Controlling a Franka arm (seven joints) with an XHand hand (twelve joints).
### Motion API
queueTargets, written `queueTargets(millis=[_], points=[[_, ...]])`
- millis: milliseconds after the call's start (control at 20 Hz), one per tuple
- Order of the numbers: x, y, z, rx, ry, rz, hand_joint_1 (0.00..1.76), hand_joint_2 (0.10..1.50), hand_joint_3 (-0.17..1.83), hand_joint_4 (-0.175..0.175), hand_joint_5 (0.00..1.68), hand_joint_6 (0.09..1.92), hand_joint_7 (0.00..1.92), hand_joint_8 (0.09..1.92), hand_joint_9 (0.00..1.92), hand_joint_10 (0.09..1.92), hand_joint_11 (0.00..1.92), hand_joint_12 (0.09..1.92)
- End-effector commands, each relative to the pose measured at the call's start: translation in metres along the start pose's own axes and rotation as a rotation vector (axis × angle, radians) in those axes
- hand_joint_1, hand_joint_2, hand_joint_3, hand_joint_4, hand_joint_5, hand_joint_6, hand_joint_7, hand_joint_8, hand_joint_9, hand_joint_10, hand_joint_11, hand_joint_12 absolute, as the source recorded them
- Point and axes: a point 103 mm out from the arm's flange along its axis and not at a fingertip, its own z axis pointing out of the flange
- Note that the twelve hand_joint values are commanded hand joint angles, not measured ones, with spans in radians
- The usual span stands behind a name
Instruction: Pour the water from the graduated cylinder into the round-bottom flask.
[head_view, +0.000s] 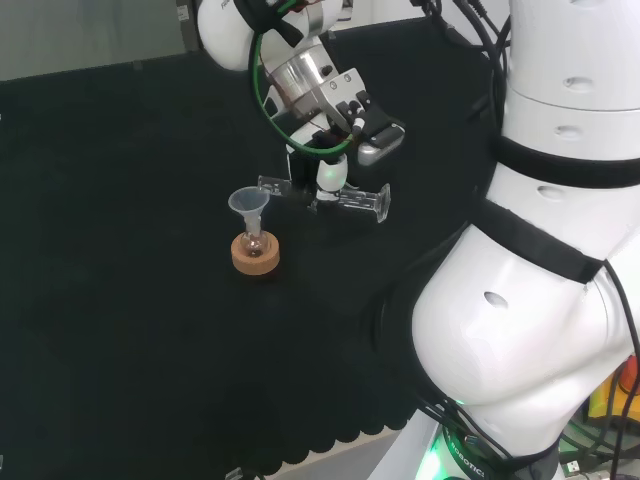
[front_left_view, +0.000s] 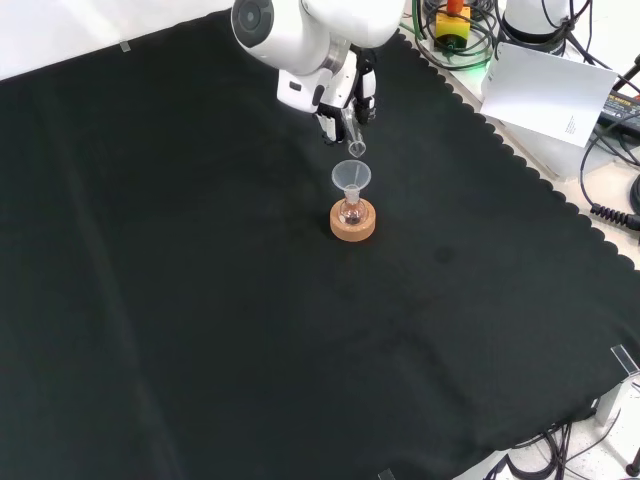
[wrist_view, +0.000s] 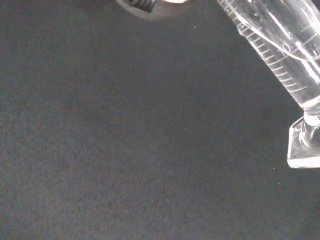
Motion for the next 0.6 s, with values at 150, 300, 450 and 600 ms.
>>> queueTargets(millis=[150, 300, 450, 600], points=[[0.0030, 0.0008, -0.0065, 0.071, -0.017, 0.022, 1.28, 1.05, 0.00, -0.175, 1.11, 0.78, 1.15, 0.76, 1.62, 0.09, 1.42, 0.68], [0.0032, 0.0013, -0.0074, 0.092, -0.019, 0.027, 1.28, 1.05, 0.00, -0.175, 1.11, 0.78, 1.15, 0.76, 1.61, 0.09, 1.42, 0.67], [0.0033, 0.0008, -0.0090, 0.107, -0.022, 0.033, 1.28, 1.05, 0.00, -0.175, 1.11, 0.78, 1.15, 0.76, 1.61, 0.09, 1.42, 0.67], [0.0043, -0.0006, -0.0120, 0.118, -0.025, 0.036, 1.28, 1.05, 0.00, -0.175, 1.11, 0.78, 1.15, 0.76, 1.61, 0.09, 1.42, 0.67]])
